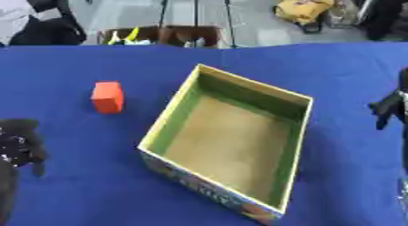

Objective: Pick up objects on the table and place them in the box.

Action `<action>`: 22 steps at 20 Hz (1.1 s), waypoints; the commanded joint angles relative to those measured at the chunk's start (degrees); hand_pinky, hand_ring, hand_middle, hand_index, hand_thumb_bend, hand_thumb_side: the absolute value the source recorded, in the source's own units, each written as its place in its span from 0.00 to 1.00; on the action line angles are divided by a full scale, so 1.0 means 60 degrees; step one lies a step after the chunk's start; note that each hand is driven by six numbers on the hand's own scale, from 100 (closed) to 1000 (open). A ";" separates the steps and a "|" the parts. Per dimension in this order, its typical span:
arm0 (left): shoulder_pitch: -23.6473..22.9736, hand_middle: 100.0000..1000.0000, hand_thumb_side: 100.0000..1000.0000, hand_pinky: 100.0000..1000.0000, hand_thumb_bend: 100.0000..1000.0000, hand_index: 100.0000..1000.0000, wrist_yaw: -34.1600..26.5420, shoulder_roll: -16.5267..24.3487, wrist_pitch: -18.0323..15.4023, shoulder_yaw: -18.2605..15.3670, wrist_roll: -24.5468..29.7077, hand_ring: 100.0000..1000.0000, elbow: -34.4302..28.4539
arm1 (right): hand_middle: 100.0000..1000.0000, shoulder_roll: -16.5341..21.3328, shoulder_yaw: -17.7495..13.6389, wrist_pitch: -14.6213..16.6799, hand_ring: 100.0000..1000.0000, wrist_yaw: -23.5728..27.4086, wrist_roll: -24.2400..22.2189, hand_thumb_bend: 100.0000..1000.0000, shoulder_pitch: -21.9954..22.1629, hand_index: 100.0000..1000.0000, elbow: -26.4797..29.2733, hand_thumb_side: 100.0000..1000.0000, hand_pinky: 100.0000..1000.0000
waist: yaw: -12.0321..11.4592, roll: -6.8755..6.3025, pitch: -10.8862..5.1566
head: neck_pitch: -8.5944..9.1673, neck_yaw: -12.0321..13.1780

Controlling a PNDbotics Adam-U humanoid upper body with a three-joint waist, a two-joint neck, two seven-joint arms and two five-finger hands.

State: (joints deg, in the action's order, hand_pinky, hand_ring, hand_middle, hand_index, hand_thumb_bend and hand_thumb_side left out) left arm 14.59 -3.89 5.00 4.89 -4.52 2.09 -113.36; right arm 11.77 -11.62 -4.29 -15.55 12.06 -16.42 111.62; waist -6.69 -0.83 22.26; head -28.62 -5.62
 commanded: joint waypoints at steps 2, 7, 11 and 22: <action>0.0019 0.34 0.94 0.10 0.00 0.57 0.0043 0.0016 -0.0025 -0.0074 0.0017 0.29 -0.0206 | 0.18 0.0216 -0.0040 0.0003 0.14 0.0003 0.0085 0.45 -0.0067 0.27 0.0214 1.00 0.57 | 0.0009 -0.0004 -0.0147 | 0.0109 0.0031; 0.0029 0.34 0.94 0.10 0.00 0.57 0.0049 0.0035 -0.0039 -0.0079 0.0012 0.29 -0.0206 | 0.25 0.0216 -0.0036 0.0001 0.19 0.0021 0.0177 0.44 -0.0070 0.39 0.0219 1.00 0.59 | 0.0019 -0.0013 -0.0162 | 0.0113 0.0028; 0.0044 0.35 0.92 0.10 0.00 0.57 0.0204 0.0261 -0.0213 -0.0138 -0.0048 0.29 -0.0206 | 0.30 0.0229 -0.0015 0.0012 0.22 0.0012 0.0187 0.44 -0.0060 0.44 0.0219 1.00 0.60 | 0.0001 -0.0032 -0.0186 | 0.0068 -0.0012; 0.0048 0.42 0.78 0.14 0.00 0.64 0.1792 0.3450 -0.1989 -0.0374 -0.0886 0.35 -0.0206 | 0.37 0.0304 0.0025 0.0244 0.38 0.0040 -0.0154 0.43 -0.0047 0.51 0.0239 1.00 0.60 | 0.0275 -0.0253 -0.0228 | -0.0387 0.0329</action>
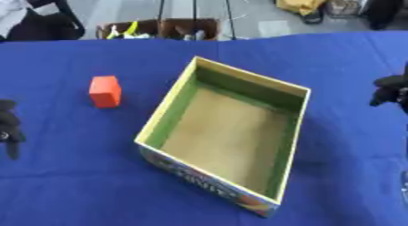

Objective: Pick up objects on the table and place them in the box.

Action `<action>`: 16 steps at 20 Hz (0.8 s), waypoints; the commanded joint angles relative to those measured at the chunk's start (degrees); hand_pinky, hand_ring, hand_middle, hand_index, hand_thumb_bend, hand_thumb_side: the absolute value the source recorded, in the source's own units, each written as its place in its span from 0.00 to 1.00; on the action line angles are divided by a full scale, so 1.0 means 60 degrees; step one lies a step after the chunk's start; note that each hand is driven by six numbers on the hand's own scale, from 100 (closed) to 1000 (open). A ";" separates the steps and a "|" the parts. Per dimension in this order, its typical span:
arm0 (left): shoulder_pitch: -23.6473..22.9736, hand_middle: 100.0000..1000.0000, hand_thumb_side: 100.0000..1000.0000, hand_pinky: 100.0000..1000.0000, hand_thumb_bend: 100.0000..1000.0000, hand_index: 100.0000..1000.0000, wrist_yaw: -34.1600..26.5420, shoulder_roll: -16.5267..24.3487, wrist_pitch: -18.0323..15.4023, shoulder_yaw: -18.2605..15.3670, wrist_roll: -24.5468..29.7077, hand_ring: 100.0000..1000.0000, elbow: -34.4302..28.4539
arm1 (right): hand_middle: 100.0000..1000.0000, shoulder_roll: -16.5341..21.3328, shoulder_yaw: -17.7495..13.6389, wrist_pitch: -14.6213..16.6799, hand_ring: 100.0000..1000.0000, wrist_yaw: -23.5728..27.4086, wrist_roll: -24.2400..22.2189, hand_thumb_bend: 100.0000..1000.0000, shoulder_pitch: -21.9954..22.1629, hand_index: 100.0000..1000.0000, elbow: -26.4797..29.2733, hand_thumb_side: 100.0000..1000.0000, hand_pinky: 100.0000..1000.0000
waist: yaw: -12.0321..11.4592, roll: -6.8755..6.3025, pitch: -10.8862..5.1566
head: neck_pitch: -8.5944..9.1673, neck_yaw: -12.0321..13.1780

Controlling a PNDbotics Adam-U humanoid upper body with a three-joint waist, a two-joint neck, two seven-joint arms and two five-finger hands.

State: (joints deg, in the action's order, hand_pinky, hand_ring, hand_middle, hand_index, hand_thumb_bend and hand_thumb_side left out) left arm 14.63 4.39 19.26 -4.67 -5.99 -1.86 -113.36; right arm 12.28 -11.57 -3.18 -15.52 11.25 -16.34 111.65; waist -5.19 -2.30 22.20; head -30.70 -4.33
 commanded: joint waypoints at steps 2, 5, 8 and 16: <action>-0.0083 0.45 0.76 0.16 0.00 0.67 0.0832 0.2005 -0.0684 0.0012 -0.0351 0.38 -0.0205 | 0.37 0.0231 0.0024 0.0097 0.38 0.0052 -0.0023 0.43 -0.0062 0.51 0.0235 1.00 0.60 | 0.0122 -0.0040 -0.0223 | -0.0005 0.0202; -0.0213 0.47 0.74 0.17 0.00 0.68 0.1185 0.3082 -0.0980 0.0179 -0.0498 0.39 -0.0205 | 0.37 0.0294 0.0053 0.0154 0.38 0.0059 -0.0035 0.44 -0.0112 0.51 0.0235 1.00 0.60 | 0.0253 -0.0119 -0.0305 | -0.0077 0.0316; -0.0109 0.49 0.74 0.20 0.00 0.71 0.1375 0.3901 -0.0740 0.0242 -0.0721 0.41 -0.0205 | 0.37 0.0361 0.0077 0.0204 0.38 0.0077 -0.0047 0.44 -0.0152 0.51 0.0233 1.00 0.59 | 0.0305 -0.0132 -0.0357 | -0.0094 0.0318; 0.1067 0.49 0.74 0.21 0.00 0.70 0.1364 0.5055 -0.0247 0.0475 -0.0167 0.42 0.0692 | 0.37 0.0487 0.0106 0.0281 0.38 0.0089 -0.0047 0.44 -0.0085 0.51 0.0161 1.00 0.59 | 0.0291 -0.0135 -0.0377 | 0.0160 0.0207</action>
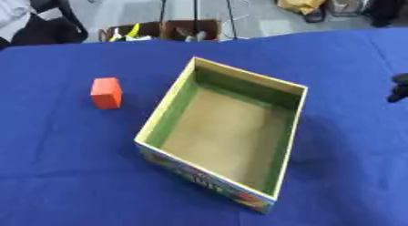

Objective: Pick up objects on the table and place them in the box.

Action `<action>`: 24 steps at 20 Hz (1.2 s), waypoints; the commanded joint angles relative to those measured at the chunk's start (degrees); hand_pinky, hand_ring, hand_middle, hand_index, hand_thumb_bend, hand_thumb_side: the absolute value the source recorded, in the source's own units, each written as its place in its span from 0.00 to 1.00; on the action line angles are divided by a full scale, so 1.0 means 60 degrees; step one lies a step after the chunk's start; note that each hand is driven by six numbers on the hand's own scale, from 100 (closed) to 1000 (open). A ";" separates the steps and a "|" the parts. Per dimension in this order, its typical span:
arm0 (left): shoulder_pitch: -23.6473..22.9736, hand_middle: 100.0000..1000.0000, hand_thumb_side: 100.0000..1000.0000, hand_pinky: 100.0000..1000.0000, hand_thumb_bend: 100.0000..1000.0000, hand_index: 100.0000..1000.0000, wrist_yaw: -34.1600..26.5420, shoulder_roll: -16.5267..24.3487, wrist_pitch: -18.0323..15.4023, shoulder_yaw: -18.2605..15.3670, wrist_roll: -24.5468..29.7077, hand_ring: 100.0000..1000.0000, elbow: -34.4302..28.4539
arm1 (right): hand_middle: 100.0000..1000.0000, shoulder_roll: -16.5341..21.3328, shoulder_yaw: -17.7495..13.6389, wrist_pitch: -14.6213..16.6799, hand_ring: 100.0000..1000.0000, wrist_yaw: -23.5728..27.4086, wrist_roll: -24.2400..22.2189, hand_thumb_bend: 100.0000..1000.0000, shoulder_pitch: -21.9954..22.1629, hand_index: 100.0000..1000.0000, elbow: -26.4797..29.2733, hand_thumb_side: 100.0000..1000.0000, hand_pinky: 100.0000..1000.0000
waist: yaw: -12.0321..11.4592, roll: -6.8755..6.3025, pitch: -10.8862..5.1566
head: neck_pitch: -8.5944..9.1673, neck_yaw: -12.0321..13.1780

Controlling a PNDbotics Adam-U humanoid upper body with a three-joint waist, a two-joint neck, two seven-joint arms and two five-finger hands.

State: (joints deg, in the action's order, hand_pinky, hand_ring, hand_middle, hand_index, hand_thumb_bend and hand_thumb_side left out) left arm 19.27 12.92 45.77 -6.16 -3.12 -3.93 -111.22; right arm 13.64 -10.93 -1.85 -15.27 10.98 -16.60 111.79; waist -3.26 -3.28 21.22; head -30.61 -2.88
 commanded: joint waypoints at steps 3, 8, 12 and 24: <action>0.0949 0.51 0.74 0.23 0.00 0.72 -0.0045 0.0999 -0.0264 0.0152 0.0709 0.43 0.1192 | 0.37 0.0320 0.0015 0.0093 0.38 0.0040 -0.0001 0.44 -0.0020 0.51 0.0104 1.00 0.59 | -0.0054 0.0048 -0.0184 | 0.0160 0.0001; 0.1863 0.60 0.76 0.30 0.00 0.81 0.0310 0.1274 -0.1062 0.0361 0.2024 0.50 0.2453 | 0.37 0.0391 0.0047 0.0160 0.38 0.0040 -0.0020 0.44 -0.0034 0.51 0.0086 1.00 0.59 | -0.0026 0.0074 -0.0150 | -0.0185 0.0202; 0.2437 0.66 0.78 0.37 0.00 0.86 0.0645 0.1236 -0.1764 0.0396 0.3154 0.56 0.3349 | 0.37 0.0417 0.0053 0.0189 0.38 0.0044 -0.0015 0.44 -0.0042 0.51 0.0100 1.00 0.59 | 0.0062 0.0066 -0.0135 | -0.0331 0.0488; 0.4452 0.82 0.76 0.55 0.14 0.96 0.2649 0.0977 -0.3260 0.0743 0.5225 0.73 0.5917 | 0.37 0.0577 0.0119 0.0271 0.38 -0.0006 -0.0071 0.44 -0.0011 0.51 0.0012 1.00 0.59 | 0.0283 0.0048 0.0006 | -0.0021 0.0612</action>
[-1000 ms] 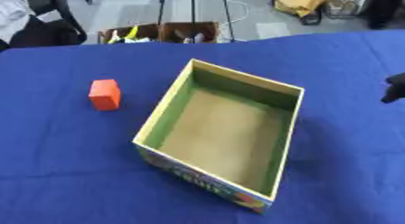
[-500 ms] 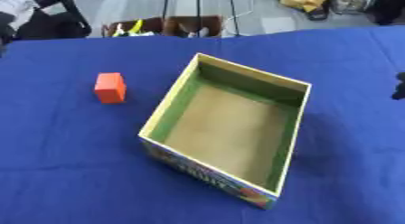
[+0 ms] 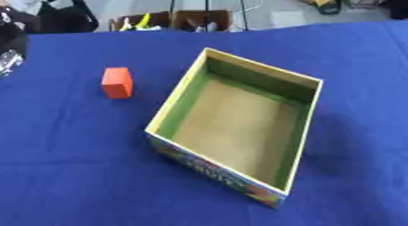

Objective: Pick up objects on the table and place them in the box.

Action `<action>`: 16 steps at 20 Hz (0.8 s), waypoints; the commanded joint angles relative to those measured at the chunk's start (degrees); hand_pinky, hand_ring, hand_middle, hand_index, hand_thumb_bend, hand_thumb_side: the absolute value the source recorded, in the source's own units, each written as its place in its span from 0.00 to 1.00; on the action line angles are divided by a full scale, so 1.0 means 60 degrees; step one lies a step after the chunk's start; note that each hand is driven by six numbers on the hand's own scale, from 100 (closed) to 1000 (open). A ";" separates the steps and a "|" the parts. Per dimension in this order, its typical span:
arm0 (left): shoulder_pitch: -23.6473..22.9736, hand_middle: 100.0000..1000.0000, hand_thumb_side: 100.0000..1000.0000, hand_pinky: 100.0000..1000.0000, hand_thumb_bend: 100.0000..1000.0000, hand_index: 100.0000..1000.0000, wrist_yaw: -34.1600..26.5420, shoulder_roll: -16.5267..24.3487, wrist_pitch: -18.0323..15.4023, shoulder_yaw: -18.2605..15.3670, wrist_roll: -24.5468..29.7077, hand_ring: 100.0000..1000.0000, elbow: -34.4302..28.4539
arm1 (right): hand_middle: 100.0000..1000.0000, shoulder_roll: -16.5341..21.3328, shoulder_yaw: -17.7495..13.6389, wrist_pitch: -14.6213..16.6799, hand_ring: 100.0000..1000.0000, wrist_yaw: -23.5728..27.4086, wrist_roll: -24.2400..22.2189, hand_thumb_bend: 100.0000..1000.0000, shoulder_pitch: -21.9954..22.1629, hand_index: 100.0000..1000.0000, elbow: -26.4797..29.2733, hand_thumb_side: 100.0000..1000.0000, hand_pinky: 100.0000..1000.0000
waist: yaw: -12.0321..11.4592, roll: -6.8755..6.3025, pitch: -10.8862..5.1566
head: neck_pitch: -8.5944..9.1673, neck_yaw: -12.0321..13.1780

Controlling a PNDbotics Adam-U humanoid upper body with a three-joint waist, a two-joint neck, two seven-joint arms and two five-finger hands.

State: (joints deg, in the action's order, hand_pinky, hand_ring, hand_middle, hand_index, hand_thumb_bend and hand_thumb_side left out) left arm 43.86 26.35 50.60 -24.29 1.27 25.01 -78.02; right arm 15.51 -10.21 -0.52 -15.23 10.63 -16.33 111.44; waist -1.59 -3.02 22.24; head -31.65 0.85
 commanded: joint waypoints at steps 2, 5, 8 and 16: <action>0.0740 0.84 0.77 0.57 0.22 0.98 0.0838 0.0036 -0.0412 0.0096 0.0735 0.75 0.0821 | 0.37 0.0302 0.0015 0.0067 0.38 -0.0021 -0.0023 0.44 -0.0057 0.51 0.0049 1.00 0.59 | 0.0042 0.0000 -0.0129 | 0.0252 -0.0010; 0.1307 0.86 0.78 0.58 0.27 0.99 0.1492 -0.0238 -0.0546 0.0193 0.1044 0.76 0.1503 | 0.37 0.0348 0.0043 0.0099 0.38 -0.0027 -0.0048 0.44 -0.0070 0.51 0.0030 1.00 0.59 | 0.0094 -0.0014 -0.0079 | 0.0370 0.0011; 0.1759 0.87 0.77 0.59 0.31 1.00 0.1971 -0.0524 -0.0659 0.0253 0.1134 0.77 0.2035 | 0.37 0.0388 0.0056 0.0123 0.38 -0.0031 -0.0054 0.44 -0.0085 0.51 0.0022 1.00 0.59 | 0.0151 -0.0029 -0.0027 | 0.0459 0.0071; 0.2640 0.90 0.78 0.61 0.38 1.00 0.3439 -0.1252 -0.0713 0.0354 0.1183 0.79 0.3122 | 0.37 0.0447 0.0091 0.0156 0.38 -0.0020 -0.0070 0.44 -0.0120 0.51 0.0014 1.00 0.59 | 0.0359 -0.0131 0.0117 | 0.0706 0.0235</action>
State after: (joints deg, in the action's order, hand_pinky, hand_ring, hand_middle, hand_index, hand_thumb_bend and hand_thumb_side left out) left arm 58.40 45.68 42.21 -28.50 3.67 32.00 -59.77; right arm 16.80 -9.66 0.15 -15.28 10.23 -16.63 110.89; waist 0.68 -3.86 24.08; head -28.17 1.98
